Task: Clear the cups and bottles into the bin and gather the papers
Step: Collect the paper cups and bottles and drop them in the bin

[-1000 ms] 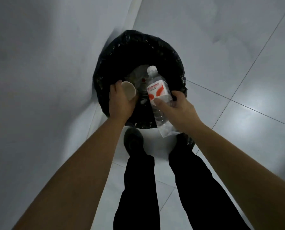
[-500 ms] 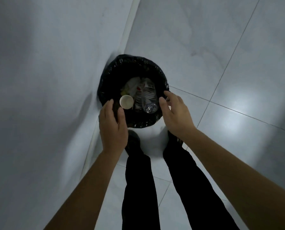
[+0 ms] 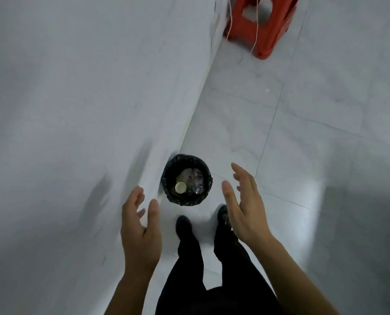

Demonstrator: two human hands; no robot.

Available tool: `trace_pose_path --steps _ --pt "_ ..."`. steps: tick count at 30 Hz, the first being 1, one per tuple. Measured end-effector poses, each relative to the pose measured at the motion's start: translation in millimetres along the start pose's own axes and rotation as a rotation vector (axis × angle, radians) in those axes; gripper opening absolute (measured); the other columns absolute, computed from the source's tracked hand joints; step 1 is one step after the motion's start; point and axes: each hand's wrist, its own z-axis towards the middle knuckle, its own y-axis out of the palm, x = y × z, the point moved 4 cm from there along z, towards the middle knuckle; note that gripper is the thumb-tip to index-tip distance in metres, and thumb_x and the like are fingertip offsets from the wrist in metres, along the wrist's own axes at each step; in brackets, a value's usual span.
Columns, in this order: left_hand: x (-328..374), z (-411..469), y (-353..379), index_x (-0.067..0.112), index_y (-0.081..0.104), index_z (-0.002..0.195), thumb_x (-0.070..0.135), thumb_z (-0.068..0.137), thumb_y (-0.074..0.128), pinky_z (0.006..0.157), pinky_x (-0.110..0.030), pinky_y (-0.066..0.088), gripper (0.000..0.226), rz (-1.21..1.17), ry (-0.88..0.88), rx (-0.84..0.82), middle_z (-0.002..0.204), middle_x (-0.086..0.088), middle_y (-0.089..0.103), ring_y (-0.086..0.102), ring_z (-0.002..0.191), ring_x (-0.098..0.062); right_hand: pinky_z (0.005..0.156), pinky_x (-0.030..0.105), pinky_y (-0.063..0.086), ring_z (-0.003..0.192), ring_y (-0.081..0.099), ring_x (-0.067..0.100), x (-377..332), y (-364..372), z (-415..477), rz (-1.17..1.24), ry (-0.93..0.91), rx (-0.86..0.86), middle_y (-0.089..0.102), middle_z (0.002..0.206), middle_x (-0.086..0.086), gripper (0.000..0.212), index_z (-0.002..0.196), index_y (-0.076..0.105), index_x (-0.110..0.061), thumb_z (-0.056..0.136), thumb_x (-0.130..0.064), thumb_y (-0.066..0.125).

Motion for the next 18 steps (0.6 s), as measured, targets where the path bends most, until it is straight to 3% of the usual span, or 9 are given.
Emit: trace_pose_path --steps 5,9,13,18 --pt "119.0 -21.0 -49.1 0.027 0.045 0.141 0.047 0.093 0.048 0.102 -0.031 0.044 0.052 -0.103 0.304 0.037 0.136 0.012 0.055 0.053 0.126 -0.005 0.112 0.031 0.040 0.138 0.038 -0.001 -85.3 -79.9 -46.7 0.093 -0.182 0.162 0.036 0.151 -0.021 0.056 0.150 0.033 -0.035 0.100 -0.058 0.034" --pt "168.6 -32.5 -68.4 0.023 0.045 0.141 0.045 0.093 0.050 0.101 -0.029 0.043 0.053 -0.186 0.475 0.040 0.135 0.009 0.057 0.053 0.126 -0.005 0.108 0.031 0.042 0.134 0.043 0.002 -113.0 -121.5 -68.0 0.147 -0.273 0.332 0.040 0.147 -0.018 0.056 0.149 0.034 -0.032 0.099 -0.056 0.037" --pt "184.5 -42.1 -61.5 0.025 0.044 0.142 0.042 0.096 0.055 0.103 -0.030 0.044 0.050 -0.176 0.529 -0.100 0.135 0.015 0.056 0.051 0.124 0.003 0.103 0.027 0.044 0.130 0.046 -0.001 -114.4 -145.1 -87.7 0.147 -0.273 0.479 0.041 0.145 -0.015 0.058 0.149 0.034 -0.033 0.097 -0.059 0.037" --pt "191.6 -48.4 -51.6 0.025 0.046 0.141 0.040 0.093 0.058 0.103 -0.032 0.045 0.052 -0.186 0.643 -0.303 0.134 0.014 0.057 0.053 0.124 -0.001 0.100 0.020 0.044 0.127 0.047 -0.003 -99.0 -150.3 -132.7 0.143 -0.166 0.662 0.044 0.143 -0.014 0.052 0.146 0.040 -0.032 0.099 -0.056 0.039"
